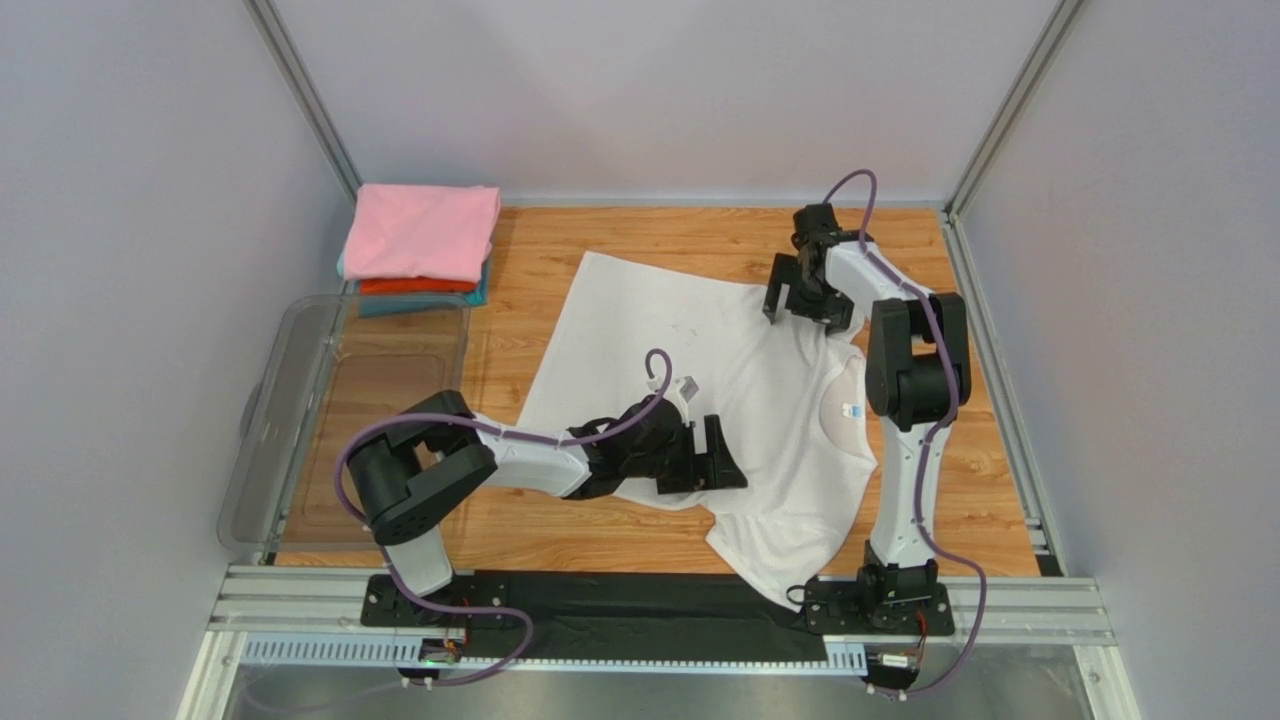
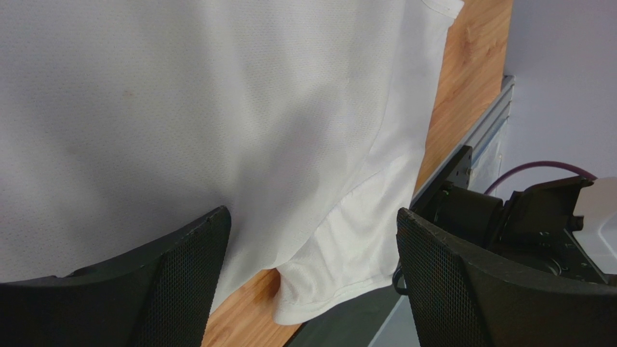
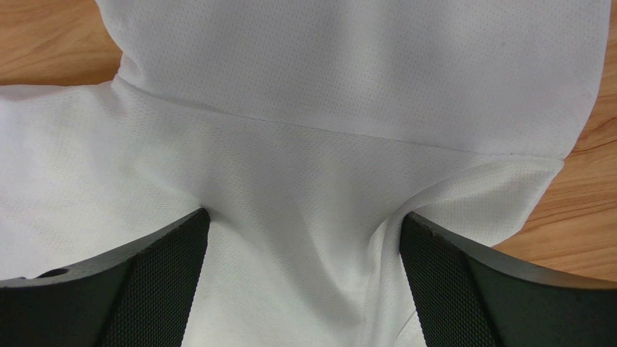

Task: Fold and stack the t-shirts
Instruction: Flatten the tshirt out

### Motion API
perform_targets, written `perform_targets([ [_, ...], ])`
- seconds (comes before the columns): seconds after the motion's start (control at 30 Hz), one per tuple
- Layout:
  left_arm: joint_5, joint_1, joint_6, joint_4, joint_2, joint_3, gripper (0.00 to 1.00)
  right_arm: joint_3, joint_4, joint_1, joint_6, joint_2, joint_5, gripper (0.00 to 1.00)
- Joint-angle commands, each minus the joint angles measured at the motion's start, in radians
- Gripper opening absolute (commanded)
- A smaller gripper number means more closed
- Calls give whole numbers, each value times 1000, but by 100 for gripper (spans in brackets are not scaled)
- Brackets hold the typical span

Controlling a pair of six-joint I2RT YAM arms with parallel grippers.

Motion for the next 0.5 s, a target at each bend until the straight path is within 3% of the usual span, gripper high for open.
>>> perform_targets([
  [0.0,-84,-36,25,-89,-12,16,92,7,-59,14,-47,-36,-17,100],
  [0.27,-237,-48,112,-358,-247,-17,93,-165,-118,28,38,-404,155,100],
  [0.47,-352,-47,201,-575,-448,-17,100,-493,-68,60,117,-715,108,100],
])
